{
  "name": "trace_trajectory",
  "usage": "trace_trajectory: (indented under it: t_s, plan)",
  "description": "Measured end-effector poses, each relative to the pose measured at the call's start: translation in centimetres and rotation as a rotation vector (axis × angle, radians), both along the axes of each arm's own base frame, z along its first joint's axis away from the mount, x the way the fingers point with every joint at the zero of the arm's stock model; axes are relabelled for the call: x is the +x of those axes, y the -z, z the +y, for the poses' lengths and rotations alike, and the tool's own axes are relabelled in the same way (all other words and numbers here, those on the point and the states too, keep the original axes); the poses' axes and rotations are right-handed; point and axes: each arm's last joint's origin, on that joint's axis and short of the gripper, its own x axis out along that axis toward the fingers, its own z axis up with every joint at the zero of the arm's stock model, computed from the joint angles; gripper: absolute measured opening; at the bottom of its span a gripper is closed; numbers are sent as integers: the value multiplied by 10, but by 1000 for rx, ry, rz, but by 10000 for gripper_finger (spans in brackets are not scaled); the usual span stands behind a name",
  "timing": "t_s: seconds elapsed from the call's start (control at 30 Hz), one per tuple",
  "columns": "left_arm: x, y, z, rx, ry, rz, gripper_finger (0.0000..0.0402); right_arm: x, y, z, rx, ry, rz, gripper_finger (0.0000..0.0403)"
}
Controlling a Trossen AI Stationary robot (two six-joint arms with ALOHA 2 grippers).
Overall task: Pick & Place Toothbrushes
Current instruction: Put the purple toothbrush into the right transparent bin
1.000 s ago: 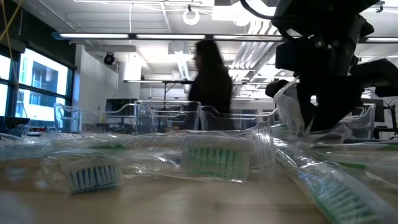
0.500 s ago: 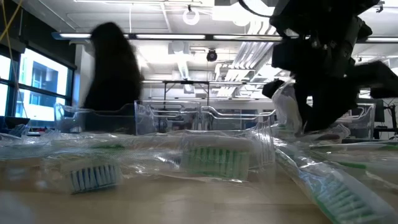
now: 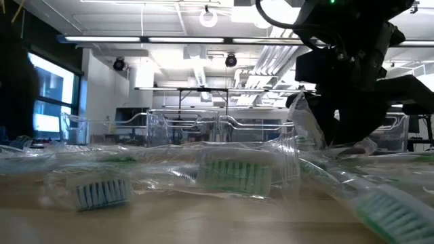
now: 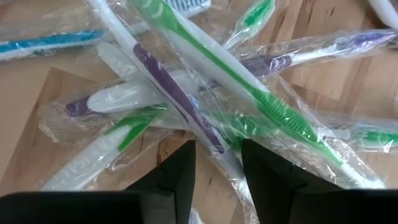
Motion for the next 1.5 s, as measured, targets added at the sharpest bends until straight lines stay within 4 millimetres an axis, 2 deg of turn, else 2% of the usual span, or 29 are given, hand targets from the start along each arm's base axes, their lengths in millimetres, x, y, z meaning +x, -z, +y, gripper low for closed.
trace_trajectory:
  t_s: [0.33, 0.6, 0.77, 0.97, 1.23, 1.5]
  plan:
    - [0, 0, 0, 0, 0, 0, 154, -4, 1, -1, -12, 4, 40, 21]
    - [0, 0, 0, 0, 0, 0, 154, -8, -7, -3, -17, 39, 35, 22]
    - [0, 0, 0, 0, 0, 0, 154, -12, -28, -7, 7, 55, -44, 16]
    - [0, 0, 0, 0, 0, 0, 154, -27, -66, -18, 45, 116, -179, 16]
    - [0, 0, 0, 0, 0, -1, 154, -60, -119, -40, 54, 415, -432, 16]
    - [0, 0, 0, 1, -2, -2, 154, -86, -147, -65, -34, 661, -625, 16]
